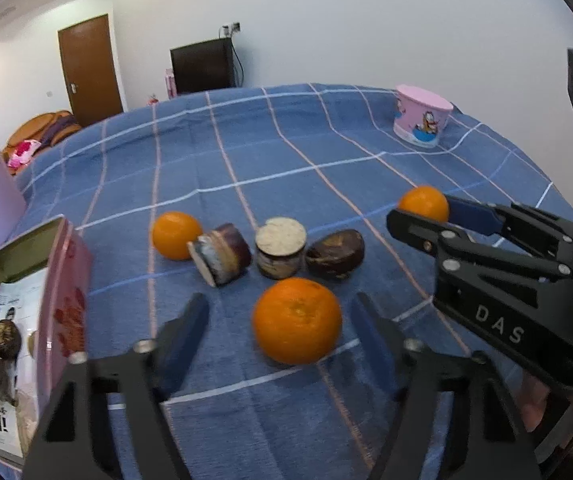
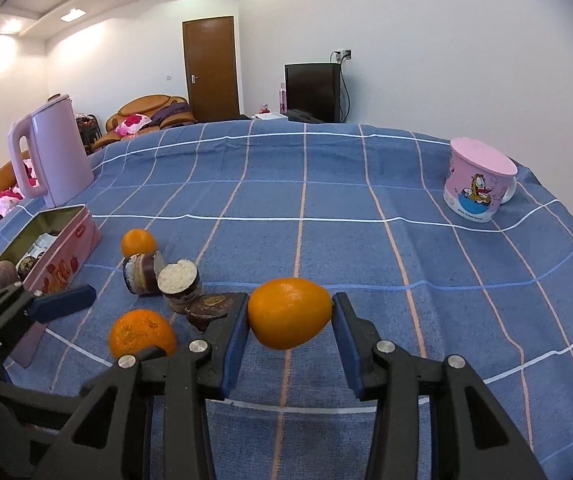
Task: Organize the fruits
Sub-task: 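Grasp an orange with the right tool while the left tool grasps another orange, then lift the orange with the left tool while the right tool lifts its orange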
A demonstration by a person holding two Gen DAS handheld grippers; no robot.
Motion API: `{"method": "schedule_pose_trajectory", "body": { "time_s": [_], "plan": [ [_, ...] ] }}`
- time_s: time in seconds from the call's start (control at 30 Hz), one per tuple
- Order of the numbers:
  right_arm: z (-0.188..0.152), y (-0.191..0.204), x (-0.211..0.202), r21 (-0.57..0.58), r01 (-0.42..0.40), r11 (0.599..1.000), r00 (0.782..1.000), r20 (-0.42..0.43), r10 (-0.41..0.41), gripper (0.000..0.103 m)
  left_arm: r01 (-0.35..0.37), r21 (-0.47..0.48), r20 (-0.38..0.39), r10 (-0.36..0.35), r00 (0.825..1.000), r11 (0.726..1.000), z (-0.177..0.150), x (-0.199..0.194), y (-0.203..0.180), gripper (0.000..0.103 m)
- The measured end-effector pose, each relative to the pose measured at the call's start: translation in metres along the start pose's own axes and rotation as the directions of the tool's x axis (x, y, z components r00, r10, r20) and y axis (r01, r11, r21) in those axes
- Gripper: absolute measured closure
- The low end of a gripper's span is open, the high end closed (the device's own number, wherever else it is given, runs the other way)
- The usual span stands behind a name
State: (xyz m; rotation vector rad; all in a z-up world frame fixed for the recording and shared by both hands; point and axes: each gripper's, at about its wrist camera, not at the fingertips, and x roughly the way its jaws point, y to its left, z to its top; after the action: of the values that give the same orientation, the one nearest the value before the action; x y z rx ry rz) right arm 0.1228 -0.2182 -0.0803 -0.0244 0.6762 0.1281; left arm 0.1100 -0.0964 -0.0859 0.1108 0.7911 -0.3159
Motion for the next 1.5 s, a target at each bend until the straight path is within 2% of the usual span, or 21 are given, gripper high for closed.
{"method": "schedule_pose_trajectory", "body": {
  "time_s": [0.03,0.1,0.17,0.33,0.67,1.5],
  "plan": [
    [0.0,0.0,0.0,0.001,-0.001,1.0,1.0,-0.001,0.001,0.06,0.023,-0.004,-0.004,-0.023,1.0,1.0,0.0,0.001,0.0,0.049],
    [0.0,0.001,0.0,-0.001,-0.003,1.0,1.0,0.0,0.003,0.059,0.032,-0.003,0.0,-0.032,0.999,0.999,0.001,0.0,-0.002,0.054],
    [0.0,0.002,0.0,-0.004,-0.007,1.0,1.0,0.0,0.007,0.06,0.019,0.006,0.005,-0.019,1.0,1.0,0.001,0.0,-0.005,0.055],
    [-0.001,0.003,-0.002,-0.016,-0.039,0.999,0.999,0.014,0.039,0.059,0.018,-0.039,0.03,-0.016,0.999,0.999,0.002,-0.005,0.004,0.056],
    [-0.001,0.008,-0.009,-0.044,-0.087,0.995,0.995,0.047,0.089,0.059,-0.074,-0.062,0.122,0.081,0.989,0.995,0.001,-0.021,0.014,0.056],
    [-0.004,0.015,-0.031,-0.096,-0.13,0.987,0.975,0.17,0.145,0.059,-0.137,-0.097,0.228,0.156,0.961,0.986,-0.006,-0.041,0.016,0.056]
  ]
}}
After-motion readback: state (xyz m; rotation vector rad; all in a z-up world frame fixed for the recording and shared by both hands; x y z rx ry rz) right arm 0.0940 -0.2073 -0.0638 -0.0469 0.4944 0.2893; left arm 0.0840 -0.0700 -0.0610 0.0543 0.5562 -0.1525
